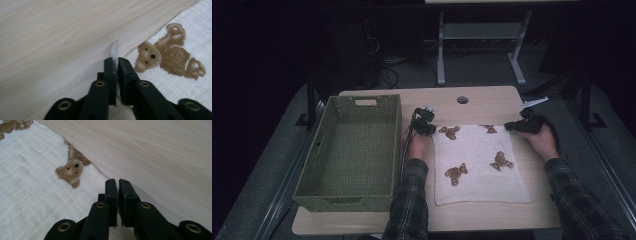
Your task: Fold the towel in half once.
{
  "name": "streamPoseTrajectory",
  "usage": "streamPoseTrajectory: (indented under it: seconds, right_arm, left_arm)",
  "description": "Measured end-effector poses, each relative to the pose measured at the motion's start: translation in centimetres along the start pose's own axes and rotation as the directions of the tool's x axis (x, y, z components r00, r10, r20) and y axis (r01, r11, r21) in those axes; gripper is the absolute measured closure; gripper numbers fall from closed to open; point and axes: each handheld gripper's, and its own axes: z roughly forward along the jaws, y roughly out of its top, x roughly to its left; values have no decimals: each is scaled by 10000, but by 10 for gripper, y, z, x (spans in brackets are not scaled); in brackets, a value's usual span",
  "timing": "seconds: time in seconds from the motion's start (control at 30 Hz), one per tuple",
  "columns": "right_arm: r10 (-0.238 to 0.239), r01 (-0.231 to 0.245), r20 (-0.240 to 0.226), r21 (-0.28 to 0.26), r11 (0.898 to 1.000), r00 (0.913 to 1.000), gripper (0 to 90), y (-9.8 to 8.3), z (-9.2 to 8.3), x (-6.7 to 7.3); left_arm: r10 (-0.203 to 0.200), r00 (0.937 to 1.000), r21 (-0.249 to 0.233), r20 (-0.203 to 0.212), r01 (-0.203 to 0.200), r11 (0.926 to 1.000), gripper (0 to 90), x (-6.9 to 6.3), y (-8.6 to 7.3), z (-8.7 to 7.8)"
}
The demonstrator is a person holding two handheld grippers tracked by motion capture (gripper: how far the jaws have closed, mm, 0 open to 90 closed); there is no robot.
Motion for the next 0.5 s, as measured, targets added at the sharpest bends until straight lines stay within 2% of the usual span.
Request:
streamPoseTrajectory:
  seconds: [0.1, 0.2, 0.33, 0.5]
  right_arm:
    - [106, -106, 16, 105, 9999, 9999, 877, 1, 0, 1]
    - [-96, 96, 426, 3, 10000, 9990, 880, 3, -2, 3]
    - [-99, 108, 572, -162, 9998, 9983, 880, 12, -11, 1]
    - [-204, 242, 772, -489, 9985, 9968, 881, 27, -24, -1]
  left_arm:
    - [-80, 9999, 1, -128, 80, 10000, 875, 0, 1, 0]
    - [-153, 9997, -181, -190, 150, 9997, 877, 2, 2, -4]
    - [-320, 9990, -715, -306, 298, 9970, 877, 4, 9, -12]
    - [-255, 9982, -1151, -537, 192, 9932, 877, 4, 22, -23]
